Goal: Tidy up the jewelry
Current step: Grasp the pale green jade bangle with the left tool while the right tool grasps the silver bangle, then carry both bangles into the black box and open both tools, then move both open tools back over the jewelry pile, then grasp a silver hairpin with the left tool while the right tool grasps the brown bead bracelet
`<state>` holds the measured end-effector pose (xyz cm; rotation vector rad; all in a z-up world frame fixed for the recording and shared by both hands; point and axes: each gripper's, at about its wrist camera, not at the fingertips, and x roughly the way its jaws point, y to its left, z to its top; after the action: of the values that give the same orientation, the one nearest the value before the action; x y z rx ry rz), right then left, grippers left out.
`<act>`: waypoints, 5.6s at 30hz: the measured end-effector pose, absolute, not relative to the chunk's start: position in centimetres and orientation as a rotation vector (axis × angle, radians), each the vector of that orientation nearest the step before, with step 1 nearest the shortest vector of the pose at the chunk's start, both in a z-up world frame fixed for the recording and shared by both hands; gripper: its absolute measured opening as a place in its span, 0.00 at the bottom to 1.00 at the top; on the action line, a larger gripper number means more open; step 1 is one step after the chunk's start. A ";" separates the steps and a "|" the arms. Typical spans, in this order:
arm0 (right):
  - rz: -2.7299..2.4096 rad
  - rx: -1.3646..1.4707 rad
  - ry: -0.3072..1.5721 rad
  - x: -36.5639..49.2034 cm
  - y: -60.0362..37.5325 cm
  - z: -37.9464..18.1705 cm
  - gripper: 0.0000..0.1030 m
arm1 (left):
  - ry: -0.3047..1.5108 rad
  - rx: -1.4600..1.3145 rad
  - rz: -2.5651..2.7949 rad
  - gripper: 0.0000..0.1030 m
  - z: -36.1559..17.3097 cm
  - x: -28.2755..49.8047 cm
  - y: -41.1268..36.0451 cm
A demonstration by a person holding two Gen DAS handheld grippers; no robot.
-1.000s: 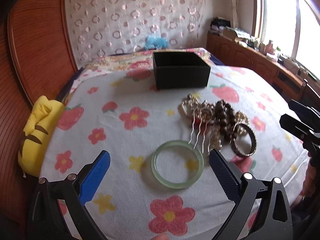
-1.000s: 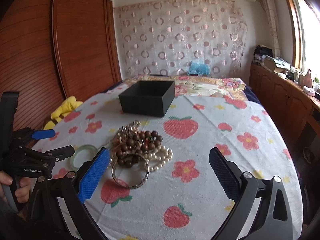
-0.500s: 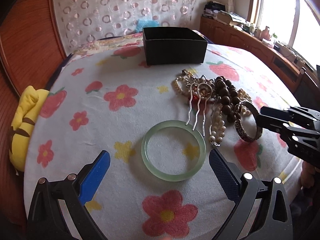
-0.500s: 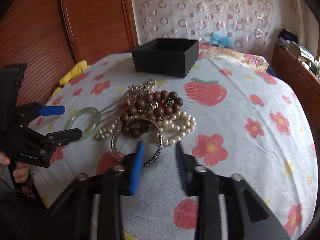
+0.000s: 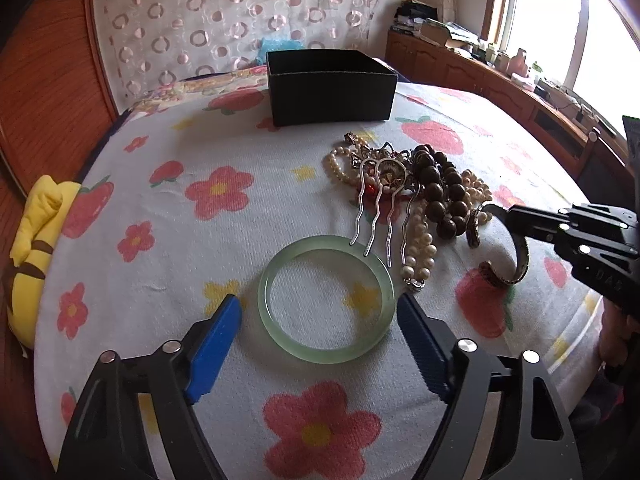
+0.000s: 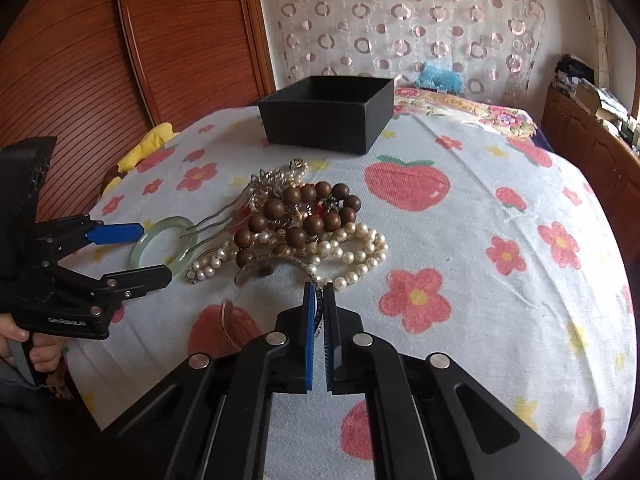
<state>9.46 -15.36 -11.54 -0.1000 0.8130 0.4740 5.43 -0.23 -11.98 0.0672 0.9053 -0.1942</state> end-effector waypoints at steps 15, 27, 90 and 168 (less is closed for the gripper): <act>0.457 -0.108 0.749 9.2 -16.1 -9.8 0.04 | 0.849 0.056 -0.173 0.65 -10.9 4.4 1.7; 0.458 -0.139 0.727 10.3 -15.3 -8.7 0.04 | 0.769 0.017 -0.188 0.65 -9.1 4.1 2.7; 0.501 -0.090 0.675 30.3 -15.9 -6.5 0.15 | 0.714 0.184 -0.258 0.65 -6.6 26.9 -3.4; 0.506 -0.115 0.658 13.2 -18.7 -5.5 0.15 | 0.890 0.001 -0.330 0.51 -11.3 10.8 -1.0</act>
<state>13.23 -18.66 -5.46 -0.1153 0.6583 0.5061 10.79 -0.99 -11.31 0.0005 0.8895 -0.3299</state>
